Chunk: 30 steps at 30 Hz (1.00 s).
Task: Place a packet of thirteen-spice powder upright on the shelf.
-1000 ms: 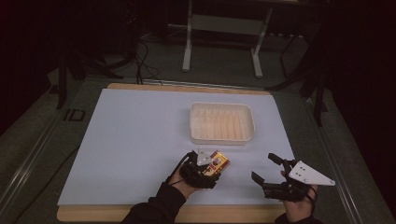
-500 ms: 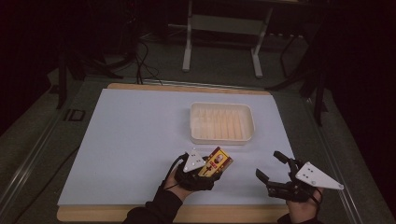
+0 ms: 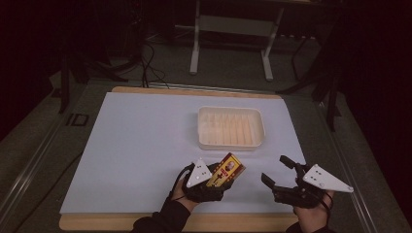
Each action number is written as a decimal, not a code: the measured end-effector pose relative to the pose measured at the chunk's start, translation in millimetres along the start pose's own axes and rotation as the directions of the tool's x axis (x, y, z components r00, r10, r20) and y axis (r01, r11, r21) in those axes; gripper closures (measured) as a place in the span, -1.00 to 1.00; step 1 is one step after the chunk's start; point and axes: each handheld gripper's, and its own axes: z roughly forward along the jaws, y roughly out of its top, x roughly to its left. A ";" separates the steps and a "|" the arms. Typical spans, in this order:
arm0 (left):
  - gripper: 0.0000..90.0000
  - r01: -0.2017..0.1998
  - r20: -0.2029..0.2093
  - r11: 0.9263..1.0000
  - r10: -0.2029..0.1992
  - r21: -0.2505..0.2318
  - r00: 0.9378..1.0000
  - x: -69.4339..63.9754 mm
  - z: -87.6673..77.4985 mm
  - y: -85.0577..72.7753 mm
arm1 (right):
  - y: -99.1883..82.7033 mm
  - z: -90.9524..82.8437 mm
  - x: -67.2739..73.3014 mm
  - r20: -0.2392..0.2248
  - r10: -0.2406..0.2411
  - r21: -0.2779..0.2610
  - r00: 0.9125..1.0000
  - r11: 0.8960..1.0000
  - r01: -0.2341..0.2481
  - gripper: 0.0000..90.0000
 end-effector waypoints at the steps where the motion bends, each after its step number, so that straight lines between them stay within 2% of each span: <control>1: -0.27 -0.003 0.002 1.000 0.003 -0.011 1.000 -0.5 -0.3 -0.4 | 0.5 2.3 1.3 0.010 -0.012 0.015 1.000 1.000 0.012 -0.72; 2: -0.27 -0.011 -0.005 1.000 0.011 -0.018 1.000 -1.6 -0.3 -0.8 | 1.1 4.4 2.4 0.013 -0.009 0.028 1.000 1.000 0.009 -0.73; 4: -0.27 -0.016 -0.003 1.000 0.016 -0.024 1.000 -3.2 0.0 -1.6 | 2.8 7.5 4.4 0.001 0.054 0.017 0.999 0.998 -0.054 -0.75; 5: -0.27 -0.027 -0.016 0.999 0.027 -0.023 1.000 -4.4 0.5 -2.1 | 4.5 9.1 5.7 0.000 0.094 0.006 0.996 0.996 -0.094 -0.75; 6: -0.27 -0.037 -0.016 0.999 0.036 -0.026 0.999 -5.1 0.8 -2.7 | 5.7 10.2 6.7 0.002 0.110 -0.004 0.994 0.994 -0.110 -0.75; 8: -0.27 -0.037 -0.018 0.999 0.036 -0.033 0.999 -5.8 1.0 -3.7 | 9.3 12.2 9.0 0.001 0.121 -0.014 0.993 0.993 -0.121 -0.75; 10: -0.27 -0.026 -0.005 0.998 0.026 -0.057 1.000 -5.6 0.6 -4.9 | 11.9 14.4 11.3 0.008 0.106 -0.016 0.994 0.994 -0.105 -0.75; 12: -0.27 -0.033 -0.008 0.997 0.032 -0.076 0.999 -5.9 0.0 -5.5 | 13.8 16.9 14.1 -0.009 0.116 -0.013 0.993 0.993 -0.116 -0.75; 15: -0.27 -0.034 -0.013 0.992 0.033 -0.121 0.999 -6.6 -1.9 -6.5 | 16.8 21.0 20.5 -0.016 0.123 0.002 0.992 0.992 -0.123 -0.72; 21: -0.27 -0.037 -0.015 0.980 0.035 -0.196 0.999 -9.2 -5.7 -8.8 | 22.8 28.4 30.9 -0.046 0.167 -0.026 0.985 0.985 -0.169 -0.64; 24: -0.27 -0.058 -0.036 0.974 0.051 -0.218 0.998 -11.1 -5.9 -10.0 | 23.9 34.2 36.0 -0.062 0.173 -0.024 0.983 0.984 -0.175 -0.63; 26: -0.27 -0.073 -0.070 0.970 0.058 -0.231 0.996 -12.6 -6.6 -10.7 | 23.3 38.8 39.1 -0.058 0.181 -0.017 0.982 0.983 -0.182 -0.58; 27: -0.27 -0.073 -0.070 0.970 0.058 -0.231 0.996 -12.6 -6.6 -10.7 | 22.6 41.2 40.1 -0.064 0.192 -0.017 0.979 0.981 -0.193 -0.55; 29: -0.27 -0.090 -0.103 0.966 0.066 -0.244 0.992 -13.9 -7.9 -10.8 | 21.1 46.1 41.1 -0.064 0.221 -0.011 0.973 0.975 -0.222 -0.47; 30: -0.27 -0.090 -0.097 0.964 0.068 -0.250 0.993 -13.5 -8.1 -10.5 | 20.6 48.4 41.8 -0.060 0.236 -0.009 0.970 0.971 -0.237 -0.39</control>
